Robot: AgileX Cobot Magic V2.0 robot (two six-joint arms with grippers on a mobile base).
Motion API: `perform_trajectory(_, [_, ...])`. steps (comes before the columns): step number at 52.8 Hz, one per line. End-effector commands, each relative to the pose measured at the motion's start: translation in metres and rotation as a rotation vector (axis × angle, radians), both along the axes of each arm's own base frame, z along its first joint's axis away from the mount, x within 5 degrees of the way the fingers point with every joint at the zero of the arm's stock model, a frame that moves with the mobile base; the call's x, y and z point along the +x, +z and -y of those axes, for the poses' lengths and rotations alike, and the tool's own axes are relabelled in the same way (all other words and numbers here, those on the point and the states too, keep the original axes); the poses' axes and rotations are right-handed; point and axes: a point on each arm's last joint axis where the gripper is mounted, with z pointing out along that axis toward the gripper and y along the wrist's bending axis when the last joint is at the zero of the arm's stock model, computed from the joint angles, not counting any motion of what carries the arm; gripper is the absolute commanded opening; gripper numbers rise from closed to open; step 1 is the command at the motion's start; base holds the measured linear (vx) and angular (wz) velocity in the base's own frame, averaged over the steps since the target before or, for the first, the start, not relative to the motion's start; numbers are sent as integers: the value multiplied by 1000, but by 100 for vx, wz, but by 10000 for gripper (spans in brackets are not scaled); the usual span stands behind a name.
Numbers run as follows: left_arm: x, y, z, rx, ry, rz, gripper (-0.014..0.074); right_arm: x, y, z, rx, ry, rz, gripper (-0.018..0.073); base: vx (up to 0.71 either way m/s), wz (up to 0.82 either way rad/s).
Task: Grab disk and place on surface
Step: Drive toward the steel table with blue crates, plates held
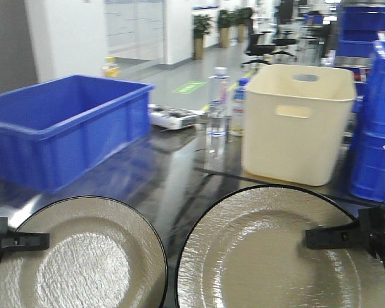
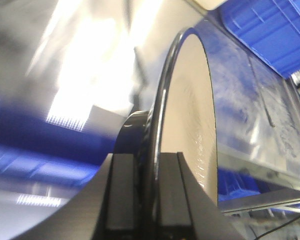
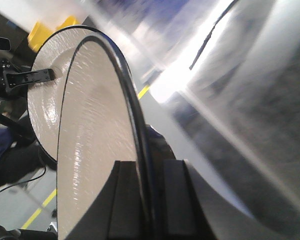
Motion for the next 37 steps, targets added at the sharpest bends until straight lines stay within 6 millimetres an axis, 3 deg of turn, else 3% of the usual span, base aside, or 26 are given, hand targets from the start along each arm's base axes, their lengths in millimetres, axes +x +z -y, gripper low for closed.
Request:
perform_trajectory(1, [-2,31,6,-127,7,91,-8,-5,27,-5,118,-6,82,-9,32,-64])
perform_trajectory(37, [-2,31,6,-126,8,91,-8,-5,27,-5,119,-5,81,-9,22,-54])
